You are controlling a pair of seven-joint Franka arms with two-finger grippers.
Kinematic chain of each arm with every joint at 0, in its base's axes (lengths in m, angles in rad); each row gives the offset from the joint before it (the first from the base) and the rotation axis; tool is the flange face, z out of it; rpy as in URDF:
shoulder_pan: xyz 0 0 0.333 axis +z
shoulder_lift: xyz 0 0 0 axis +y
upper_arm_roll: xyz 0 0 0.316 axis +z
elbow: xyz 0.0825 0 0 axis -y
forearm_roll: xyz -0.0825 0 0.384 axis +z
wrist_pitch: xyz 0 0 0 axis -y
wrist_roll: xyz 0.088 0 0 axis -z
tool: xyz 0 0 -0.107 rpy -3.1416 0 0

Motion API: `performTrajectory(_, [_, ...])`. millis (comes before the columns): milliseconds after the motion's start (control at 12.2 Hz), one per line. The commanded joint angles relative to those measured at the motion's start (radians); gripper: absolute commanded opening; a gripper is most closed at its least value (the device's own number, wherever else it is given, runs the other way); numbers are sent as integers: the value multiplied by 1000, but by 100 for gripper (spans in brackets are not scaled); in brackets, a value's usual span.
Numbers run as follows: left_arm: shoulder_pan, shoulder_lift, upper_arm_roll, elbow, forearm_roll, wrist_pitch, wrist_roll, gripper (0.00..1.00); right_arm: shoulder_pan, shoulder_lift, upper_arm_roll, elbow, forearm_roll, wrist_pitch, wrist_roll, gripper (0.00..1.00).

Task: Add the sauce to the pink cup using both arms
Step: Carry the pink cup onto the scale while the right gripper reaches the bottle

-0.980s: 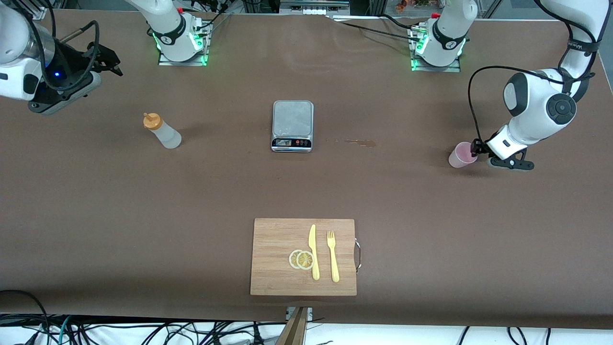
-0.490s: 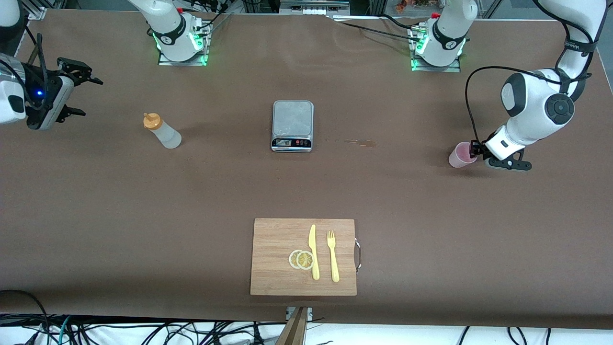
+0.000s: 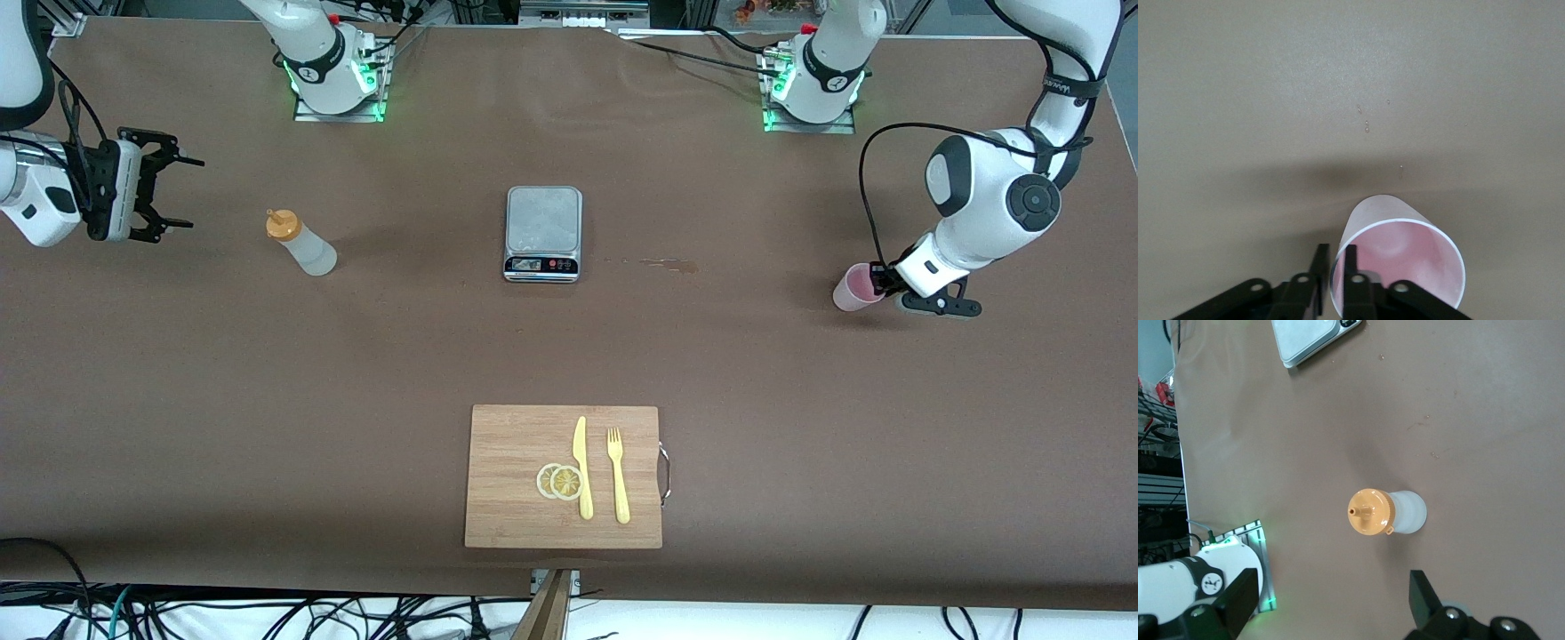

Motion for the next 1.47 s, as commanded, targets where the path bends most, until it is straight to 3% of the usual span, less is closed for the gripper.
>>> performTrajectory(0, [-6,-5,2,4,-63,-5,1,0,-25,5,-6,-45,49,33,-127,100])
performTrajectory(245, [-41,-5,-18,91,-77,-66,-5,0,-58,75,-12,-54,101,56,-308,100])
performTrajectory(408, [-107,-7,-58,161,-80,-129,-118,0,-72,106,-12,-54,132,64,-361,100])
performTrajectory(816, [-416,5,-141,263,-120,-146,-632,0,-90,148,-17,-54,140,78,-428,100])
performTrajectory(1224, [-737,134,-143,414,-129,-145,-1045,0,-124,289,-18,-54,267,84,-682,100])
performTrajectory(1388, [-817,192,-143,483,-129,-145,-1149,0,-144,356,-17,-51,321,81,-788,100])
